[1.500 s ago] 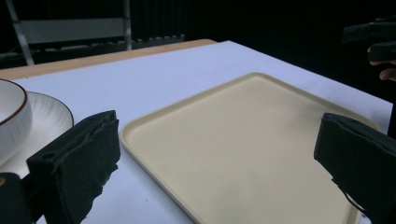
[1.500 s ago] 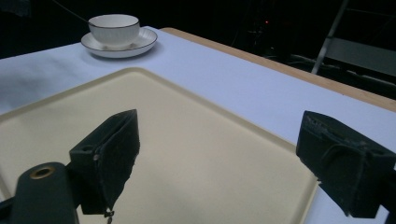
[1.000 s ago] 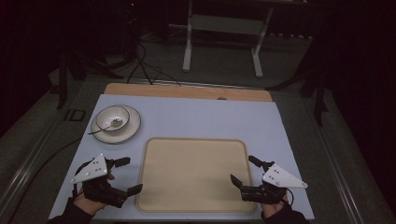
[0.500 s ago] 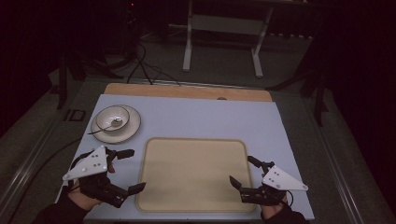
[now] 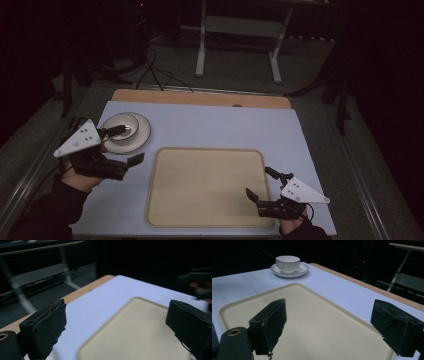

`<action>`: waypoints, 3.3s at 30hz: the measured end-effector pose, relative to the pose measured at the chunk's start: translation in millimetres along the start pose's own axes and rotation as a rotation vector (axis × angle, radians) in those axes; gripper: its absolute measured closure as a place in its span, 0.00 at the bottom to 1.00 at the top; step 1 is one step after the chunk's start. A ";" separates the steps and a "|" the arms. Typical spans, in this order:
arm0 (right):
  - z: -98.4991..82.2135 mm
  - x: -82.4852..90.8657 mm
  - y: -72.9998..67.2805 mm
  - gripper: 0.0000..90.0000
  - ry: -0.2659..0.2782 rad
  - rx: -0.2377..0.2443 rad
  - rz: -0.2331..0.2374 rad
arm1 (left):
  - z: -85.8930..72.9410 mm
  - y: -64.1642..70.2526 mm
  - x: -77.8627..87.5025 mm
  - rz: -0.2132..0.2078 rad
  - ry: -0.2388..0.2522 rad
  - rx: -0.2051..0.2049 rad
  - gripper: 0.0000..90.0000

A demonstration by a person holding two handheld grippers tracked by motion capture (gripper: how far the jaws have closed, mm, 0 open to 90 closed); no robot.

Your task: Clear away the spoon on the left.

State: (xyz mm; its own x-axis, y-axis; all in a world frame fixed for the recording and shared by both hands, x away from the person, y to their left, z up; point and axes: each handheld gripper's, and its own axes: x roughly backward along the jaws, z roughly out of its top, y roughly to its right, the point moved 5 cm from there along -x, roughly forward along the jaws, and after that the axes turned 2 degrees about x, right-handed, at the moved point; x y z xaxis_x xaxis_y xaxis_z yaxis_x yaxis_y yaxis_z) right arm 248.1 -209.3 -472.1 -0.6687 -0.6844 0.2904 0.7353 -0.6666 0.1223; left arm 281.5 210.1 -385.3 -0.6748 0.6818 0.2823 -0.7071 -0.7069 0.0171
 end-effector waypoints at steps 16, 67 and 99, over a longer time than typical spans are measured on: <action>-1.4 -1.7 0.2 0.15 -0.005 -0.005 0.004 | -62.7 -90.8 21.0 0.376 -0.083 0.364 0.10; -3.9 -3.6 -0.1 0.15 -0.022 0.005 0.009 | -127.7 -127.5 10.3 0.593 0.002 0.833 0.99; -4.9 -4.4 2.3 0.15 -0.019 -0.004 0.001 | -67.6 -123.1 51.3 0.521 -0.002 0.606 1.00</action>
State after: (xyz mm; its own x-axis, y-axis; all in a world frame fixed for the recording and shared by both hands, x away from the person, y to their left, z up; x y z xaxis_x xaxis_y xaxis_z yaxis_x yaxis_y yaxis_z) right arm 252.1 -209.3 -477.7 -0.6660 -0.6791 0.3087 0.7352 -0.6674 0.1182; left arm 319.6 344.8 -437.8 -0.8860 0.2361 0.3990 -0.0629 -0.9139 0.4011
